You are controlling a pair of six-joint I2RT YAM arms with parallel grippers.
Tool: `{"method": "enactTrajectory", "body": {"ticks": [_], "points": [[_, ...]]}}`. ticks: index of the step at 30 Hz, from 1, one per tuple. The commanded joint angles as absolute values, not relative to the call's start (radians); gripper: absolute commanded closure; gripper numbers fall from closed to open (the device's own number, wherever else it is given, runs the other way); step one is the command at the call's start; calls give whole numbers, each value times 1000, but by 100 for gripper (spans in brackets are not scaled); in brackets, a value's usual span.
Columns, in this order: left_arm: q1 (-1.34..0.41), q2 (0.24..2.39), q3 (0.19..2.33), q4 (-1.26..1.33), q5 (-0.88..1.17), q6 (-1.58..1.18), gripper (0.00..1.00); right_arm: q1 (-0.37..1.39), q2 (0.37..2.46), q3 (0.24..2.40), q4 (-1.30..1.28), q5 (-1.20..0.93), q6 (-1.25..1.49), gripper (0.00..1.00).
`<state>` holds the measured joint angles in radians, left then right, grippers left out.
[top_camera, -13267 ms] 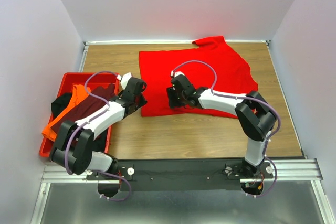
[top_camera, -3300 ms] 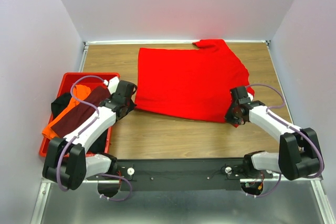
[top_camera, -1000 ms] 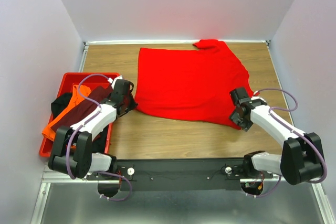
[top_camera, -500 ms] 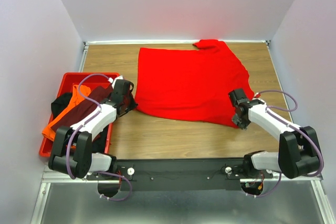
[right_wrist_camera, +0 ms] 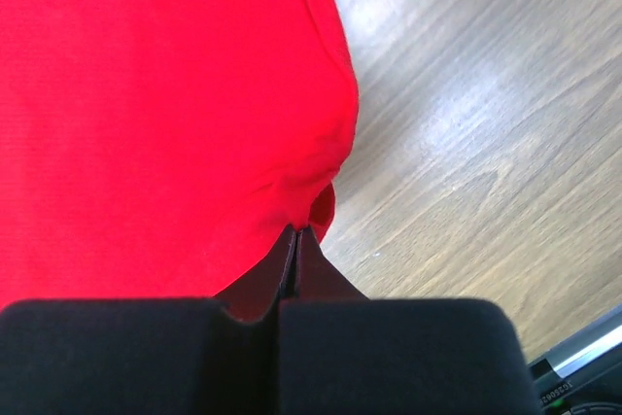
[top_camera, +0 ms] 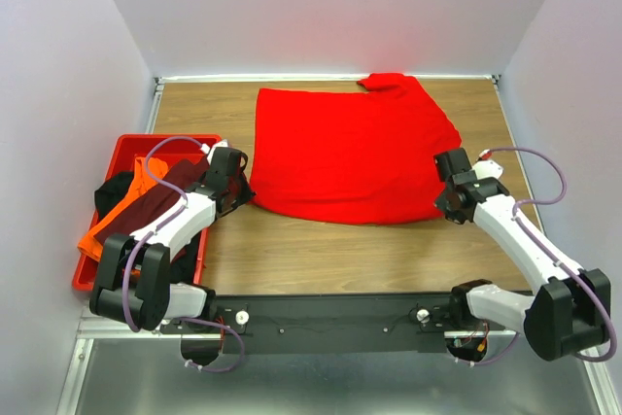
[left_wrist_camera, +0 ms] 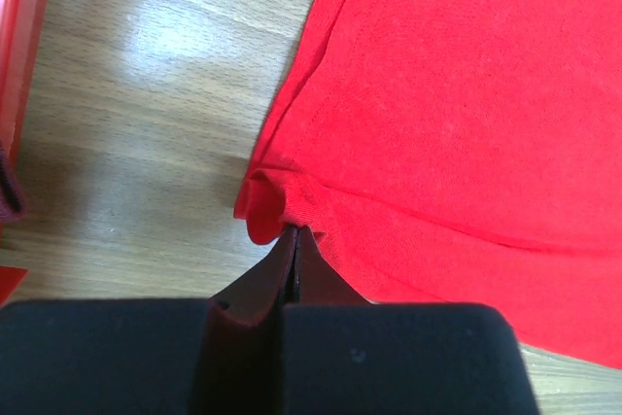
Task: Fold and stack the t-shirts
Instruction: Fold the tshirt
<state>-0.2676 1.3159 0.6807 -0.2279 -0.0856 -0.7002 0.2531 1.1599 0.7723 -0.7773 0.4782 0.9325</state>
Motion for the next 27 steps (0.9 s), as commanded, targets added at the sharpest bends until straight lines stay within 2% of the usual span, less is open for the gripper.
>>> {"method": "enactTrajectory", "body": {"ticks": [1, 23, 27], "points": [[-262, 1316, 693, -230, -57, -699, 100, 245, 1117, 833, -868, 500, 904, 100], [-356, 1152, 607, -382, -89, -818, 100, 247, 997, 916, -985, 515, 884, 100], [-356, 1160, 636, -374, -123, -804, 100, 245, 1049, 934, -960, 541, 885, 100]]}}
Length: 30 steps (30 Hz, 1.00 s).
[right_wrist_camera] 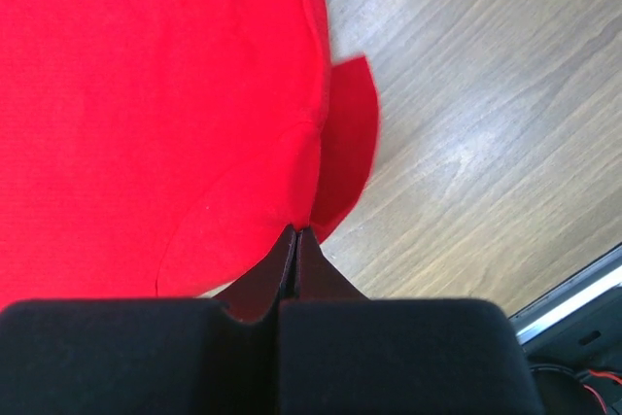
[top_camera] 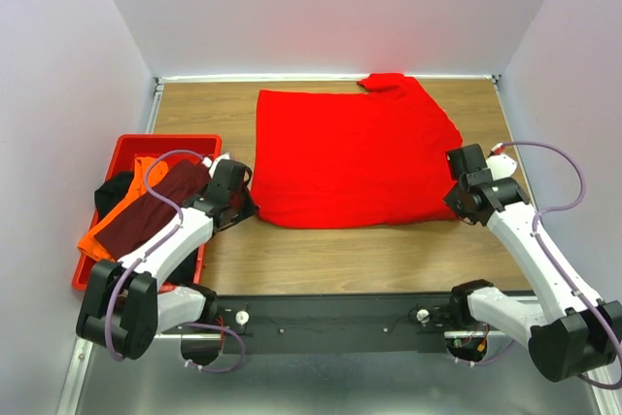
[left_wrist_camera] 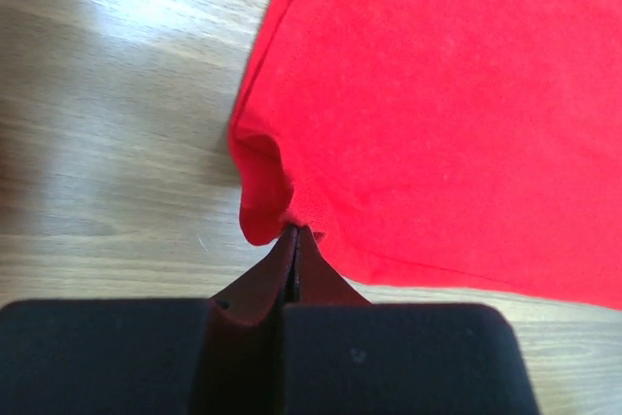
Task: Fold and stack the t-shirts
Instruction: Fold the tshirt
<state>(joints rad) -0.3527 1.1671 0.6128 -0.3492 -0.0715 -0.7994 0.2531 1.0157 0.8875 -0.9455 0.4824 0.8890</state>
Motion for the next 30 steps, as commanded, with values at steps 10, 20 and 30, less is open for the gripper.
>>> {"method": "enactTrajectory", "body": {"ticks": [10, 20, 30], "points": [[-354, 1379, 869, -325, -112, -756, 100, 245, 1331, 1074, -770, 574, 833, 100], [-333, 1542, 1023, -311, -100, -762, 100, 198, 1597, 1229, -672, 569, 782, 100], [-276, 1654, 1138, -311, -103, -764, 100, 160, 1784, 1371, -604, 515, 750, 100]]}}
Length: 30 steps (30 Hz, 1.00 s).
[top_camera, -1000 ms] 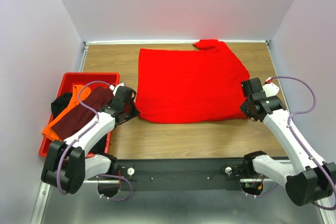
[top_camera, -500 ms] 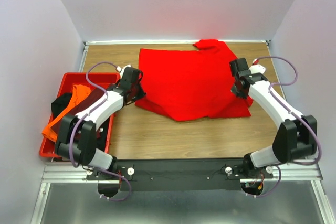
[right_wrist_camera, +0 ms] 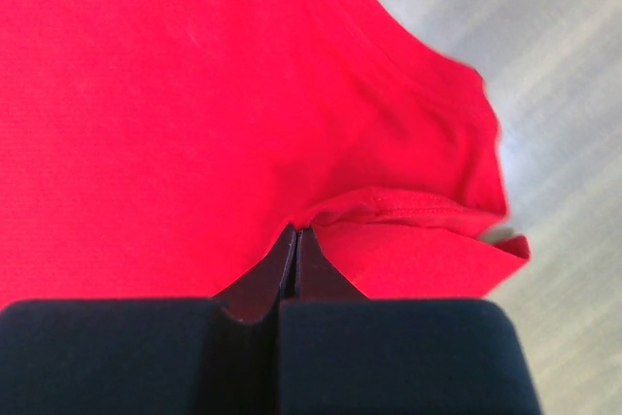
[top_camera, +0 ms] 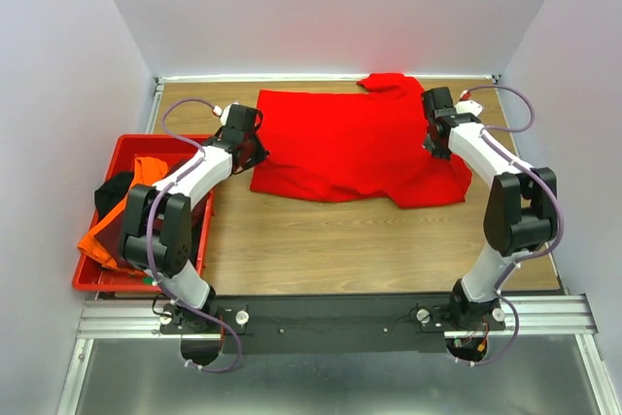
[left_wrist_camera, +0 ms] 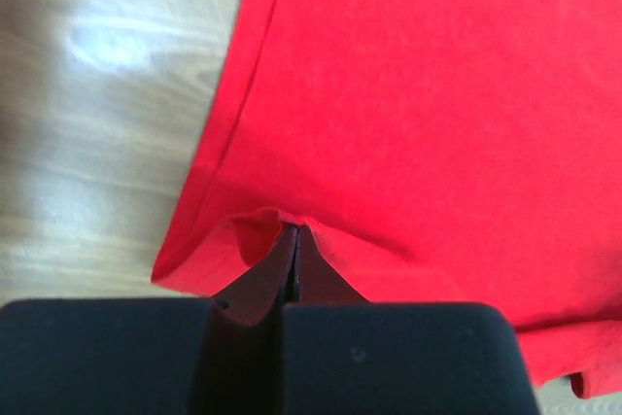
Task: Fold and stack the t-shirts
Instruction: Fold the tshirt
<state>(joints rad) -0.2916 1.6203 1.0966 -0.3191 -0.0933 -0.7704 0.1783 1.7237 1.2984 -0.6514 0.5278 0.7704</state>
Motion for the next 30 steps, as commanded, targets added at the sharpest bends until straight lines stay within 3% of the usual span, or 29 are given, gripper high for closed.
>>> {"method": "enactTrajectory", "body": {"ticks": [1, 9, 30], "points": [[-275, 1661, 1153, -311, -101, -762, 100, 156, 1795, 1380, -595, 505, 746, 100], [-264, 1713, 1178, -304, -101, -770, 100, 120, 1868, 1430, -552, 443, 738, 99], [-249, 1713, 1210, -318, -141, -785, 100, 48, 1801, 1361, -499, 364, 721, 100]]}}
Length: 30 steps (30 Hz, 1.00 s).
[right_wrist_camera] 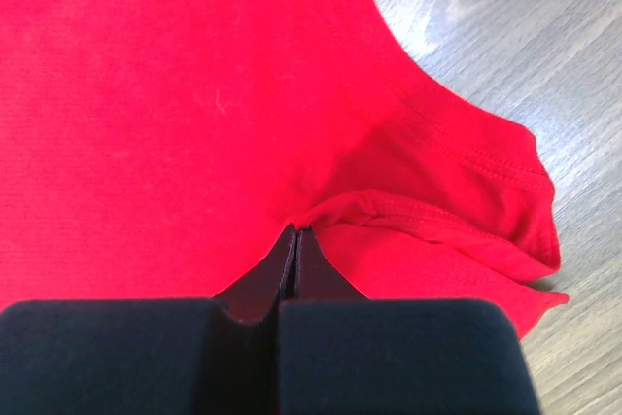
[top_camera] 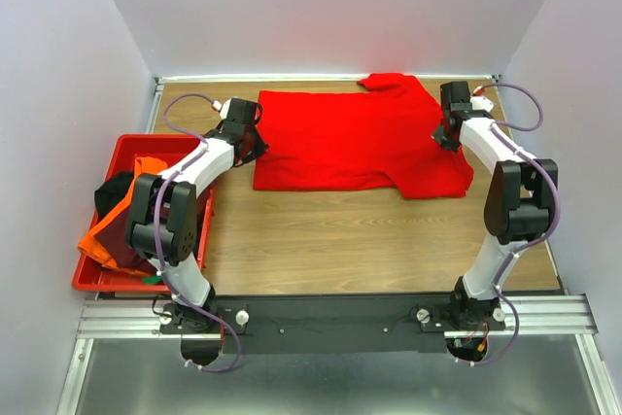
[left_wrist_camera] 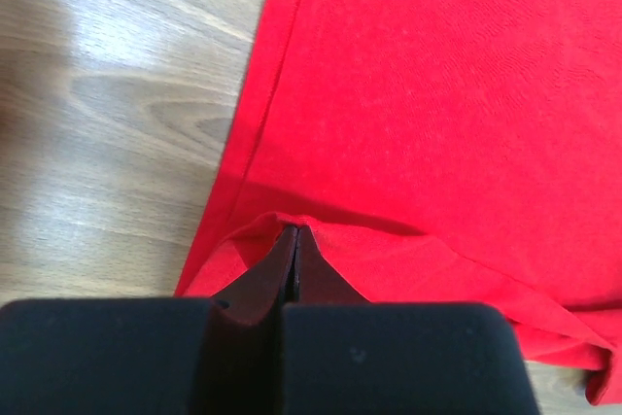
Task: Fold and stack the t-shirts
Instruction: Fold the tshirt
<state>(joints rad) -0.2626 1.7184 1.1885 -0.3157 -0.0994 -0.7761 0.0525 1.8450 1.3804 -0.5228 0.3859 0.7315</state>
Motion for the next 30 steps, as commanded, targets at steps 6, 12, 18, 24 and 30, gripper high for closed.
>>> {"method": "enactTrajectory", "body": {"ticks": [6, 12, 18, 24, 30], "points": [[-235, 1709, 1218, -325, -153, -781, 100, 41, 1776, 1353, -492, 353, 716, 99], [-229, 1721, 1244, -340, -164, -772, 100, 31, 1769, 1356, -489, 337, 710, 100], [-224, 1746, 1272, -347, -169, -765, 100, 14, 1767, 1361, -488, 316, 712, 99], [-222, 1769, 1292, -350, -170, -765, 100, 9, 1789, 1385, -482, 290, 712, 100], [-222, 1796, 1312, -341, -163, -755, 100, 9, 1825, 1404, -479, 270, 715, 99]]}}
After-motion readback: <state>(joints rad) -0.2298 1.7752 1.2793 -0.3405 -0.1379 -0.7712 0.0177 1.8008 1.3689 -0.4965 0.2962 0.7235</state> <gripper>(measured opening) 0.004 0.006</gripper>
